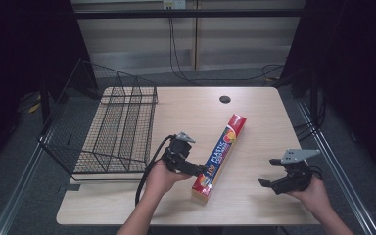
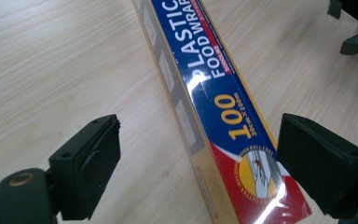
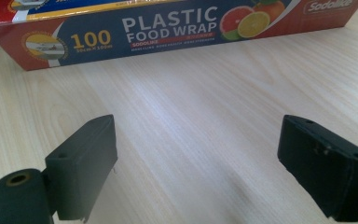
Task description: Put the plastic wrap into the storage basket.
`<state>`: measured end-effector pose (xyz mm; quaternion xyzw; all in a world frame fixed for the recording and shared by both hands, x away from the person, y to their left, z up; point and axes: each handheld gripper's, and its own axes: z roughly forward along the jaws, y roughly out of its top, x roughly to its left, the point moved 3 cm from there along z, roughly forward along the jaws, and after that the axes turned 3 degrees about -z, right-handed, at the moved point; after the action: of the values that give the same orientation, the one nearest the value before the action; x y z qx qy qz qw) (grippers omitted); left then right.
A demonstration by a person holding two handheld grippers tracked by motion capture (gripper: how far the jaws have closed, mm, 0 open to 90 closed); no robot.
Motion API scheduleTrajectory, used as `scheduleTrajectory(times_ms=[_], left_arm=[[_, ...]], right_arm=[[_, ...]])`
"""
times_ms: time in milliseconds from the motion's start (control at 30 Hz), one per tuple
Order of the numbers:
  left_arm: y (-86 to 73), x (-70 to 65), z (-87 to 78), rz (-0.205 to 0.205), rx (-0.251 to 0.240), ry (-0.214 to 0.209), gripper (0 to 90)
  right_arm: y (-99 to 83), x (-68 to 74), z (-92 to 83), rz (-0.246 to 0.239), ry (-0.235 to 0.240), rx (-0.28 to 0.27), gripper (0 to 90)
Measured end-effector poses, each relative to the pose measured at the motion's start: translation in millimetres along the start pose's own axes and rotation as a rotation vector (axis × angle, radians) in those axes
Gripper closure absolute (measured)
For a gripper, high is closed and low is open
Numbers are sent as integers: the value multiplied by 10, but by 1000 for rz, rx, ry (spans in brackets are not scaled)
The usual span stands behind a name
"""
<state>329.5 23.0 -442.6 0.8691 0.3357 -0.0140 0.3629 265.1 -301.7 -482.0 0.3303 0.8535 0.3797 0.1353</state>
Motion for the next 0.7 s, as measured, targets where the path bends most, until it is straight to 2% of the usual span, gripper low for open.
scheduleTrajectory(times_ms=[67, 167, 267, 433, 467, 500, 533, 700], left_arm=[[54, -7, 24, 17, 27, 16, 165], [98, -9, 49, 21, 29, 19, 164], [175, -6, 105, 11, 44, 27, 164], [317, 10, 196, -20, 54, 13, 152], [330, 20, 208, -34, 54, 35, 122], [347, 35, 217, -33, 58, 28, 110], [357, 39, 228, -30, 65, 12, 167], [392, 70, 263, -31, 74, 48, 130]], right_arm=[[1, -7, -4, 9, -6, -3, 119], [1, -14, -4, 10, -14, -1, 121], [-1, -20, 2, 12, -12, -2, 124], [5, -41, 3, 30, -8, -5, 130], [5, -42, 0, 37, -8, -3, 130], [5, -43, 0, 39, -10, 0, 131], [4, -47, 0, 39, -9, 1, 133], [6, -56, -6, 41, -11, -5, 133]])
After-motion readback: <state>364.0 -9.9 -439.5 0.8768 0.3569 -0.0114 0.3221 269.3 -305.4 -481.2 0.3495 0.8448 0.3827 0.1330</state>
